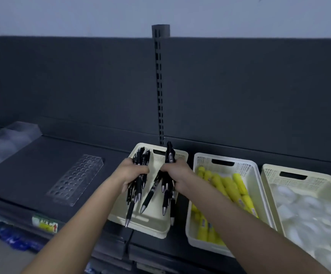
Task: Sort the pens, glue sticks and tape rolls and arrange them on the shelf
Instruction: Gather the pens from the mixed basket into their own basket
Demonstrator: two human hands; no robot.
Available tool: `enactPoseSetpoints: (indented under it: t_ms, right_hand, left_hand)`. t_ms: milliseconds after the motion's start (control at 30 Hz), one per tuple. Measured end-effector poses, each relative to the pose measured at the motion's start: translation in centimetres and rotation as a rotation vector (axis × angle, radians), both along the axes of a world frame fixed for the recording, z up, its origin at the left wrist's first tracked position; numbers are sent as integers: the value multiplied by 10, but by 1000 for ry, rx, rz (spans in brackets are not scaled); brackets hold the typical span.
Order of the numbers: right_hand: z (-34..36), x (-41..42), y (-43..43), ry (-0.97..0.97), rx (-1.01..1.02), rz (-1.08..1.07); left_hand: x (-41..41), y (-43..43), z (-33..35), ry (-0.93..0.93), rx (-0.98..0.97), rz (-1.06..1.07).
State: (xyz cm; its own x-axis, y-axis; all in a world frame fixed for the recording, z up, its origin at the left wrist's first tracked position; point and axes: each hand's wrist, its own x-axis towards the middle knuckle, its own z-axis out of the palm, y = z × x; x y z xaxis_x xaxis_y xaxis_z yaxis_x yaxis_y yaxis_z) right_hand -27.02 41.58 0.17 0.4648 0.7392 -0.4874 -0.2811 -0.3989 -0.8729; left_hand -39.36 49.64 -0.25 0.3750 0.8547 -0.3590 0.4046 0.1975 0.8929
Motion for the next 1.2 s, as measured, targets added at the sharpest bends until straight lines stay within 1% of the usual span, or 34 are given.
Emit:
enactPoseSetpoints:
  t_ms: [233,333,433,533,633,700,767,800,867,933,1000,1200]
  right_hand:
    - [-25,-17,24,28,-118,-33]
    - [-34,-19,25,11,-167,-7]
    - [-40,-20,24,-45,-206,-9]
    - [-41,-20,23,-72,-204,14]
    - [-33,-19,20,-120,-171,36]
    - [-24,-15,19,-183,-154,55]
    - [-12,-10,15,-237,-110,76]
    - [-5,-5,9,-263,-74,82]
    - [9,7,-9,-309,3,75]
    - [23,23,-34,-350,46,44]
    - [34,42,-62,-346,68,0]
    - [47,99,-147,-360,85,-130]
  left_hand:
    - [-6,17,-28,37,-98,-60]
    - [-4,19,-33,42,-99,-62]
    - [-2,21,-37,-2,-110,-49]
    - [0,20,-39,-16,-76,-37]
    - [0,19,-37,23,-91,-86]
    - [3,18,-32,97,-14,-91]
    - [9,16,-23,190,160,-105]
    - [12,13,-17,201,227,-105]
    - [21,5,-6,155,287,-117]
    - [34,-7,5,101,324,-172]
    - [51,-25,15,60,362,-231]
    - [113,-94,28,-43,366,-417]
